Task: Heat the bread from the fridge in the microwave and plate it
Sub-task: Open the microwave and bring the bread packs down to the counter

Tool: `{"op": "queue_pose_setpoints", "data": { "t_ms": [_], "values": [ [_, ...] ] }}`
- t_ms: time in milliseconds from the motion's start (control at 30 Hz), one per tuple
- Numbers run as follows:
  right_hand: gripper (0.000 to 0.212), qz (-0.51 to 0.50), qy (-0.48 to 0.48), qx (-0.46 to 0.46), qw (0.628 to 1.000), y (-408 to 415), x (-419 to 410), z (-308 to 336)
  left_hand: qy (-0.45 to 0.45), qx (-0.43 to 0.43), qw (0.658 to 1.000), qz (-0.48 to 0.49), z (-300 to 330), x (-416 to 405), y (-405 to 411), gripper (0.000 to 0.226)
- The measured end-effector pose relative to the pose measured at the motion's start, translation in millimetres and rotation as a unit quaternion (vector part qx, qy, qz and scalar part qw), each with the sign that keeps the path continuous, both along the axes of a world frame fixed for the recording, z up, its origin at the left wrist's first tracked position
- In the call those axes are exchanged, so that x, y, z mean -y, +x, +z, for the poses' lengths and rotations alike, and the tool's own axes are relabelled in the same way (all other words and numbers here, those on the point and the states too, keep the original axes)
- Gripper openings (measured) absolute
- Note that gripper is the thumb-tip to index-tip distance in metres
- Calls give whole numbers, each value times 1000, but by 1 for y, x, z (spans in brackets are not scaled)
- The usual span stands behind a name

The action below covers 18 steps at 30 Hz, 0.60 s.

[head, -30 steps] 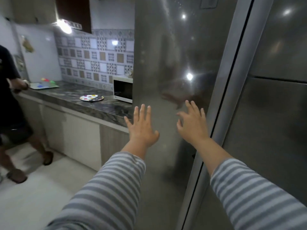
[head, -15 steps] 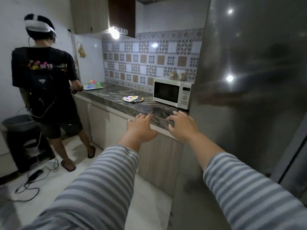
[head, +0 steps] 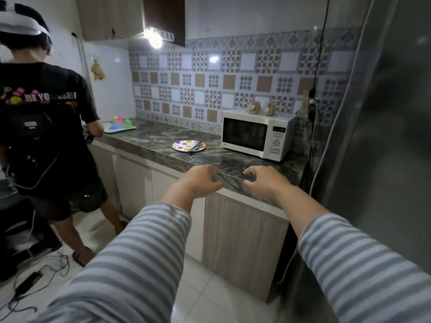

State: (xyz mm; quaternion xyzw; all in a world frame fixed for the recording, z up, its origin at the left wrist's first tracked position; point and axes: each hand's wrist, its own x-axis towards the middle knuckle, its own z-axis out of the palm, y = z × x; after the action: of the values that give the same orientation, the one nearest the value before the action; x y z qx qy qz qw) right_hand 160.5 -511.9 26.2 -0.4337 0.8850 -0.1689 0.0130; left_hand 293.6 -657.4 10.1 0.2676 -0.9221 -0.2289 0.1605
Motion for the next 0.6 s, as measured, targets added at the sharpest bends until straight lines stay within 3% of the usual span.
{"op": "queue_pose_setpoints", "data": {
  "t_ms": [600],
  "values": [
    [36, -41, 5, 21, 999, -240, 216, -27, 10, 12, 998, -62, -12, 216, -250, 62]
  ]
}}
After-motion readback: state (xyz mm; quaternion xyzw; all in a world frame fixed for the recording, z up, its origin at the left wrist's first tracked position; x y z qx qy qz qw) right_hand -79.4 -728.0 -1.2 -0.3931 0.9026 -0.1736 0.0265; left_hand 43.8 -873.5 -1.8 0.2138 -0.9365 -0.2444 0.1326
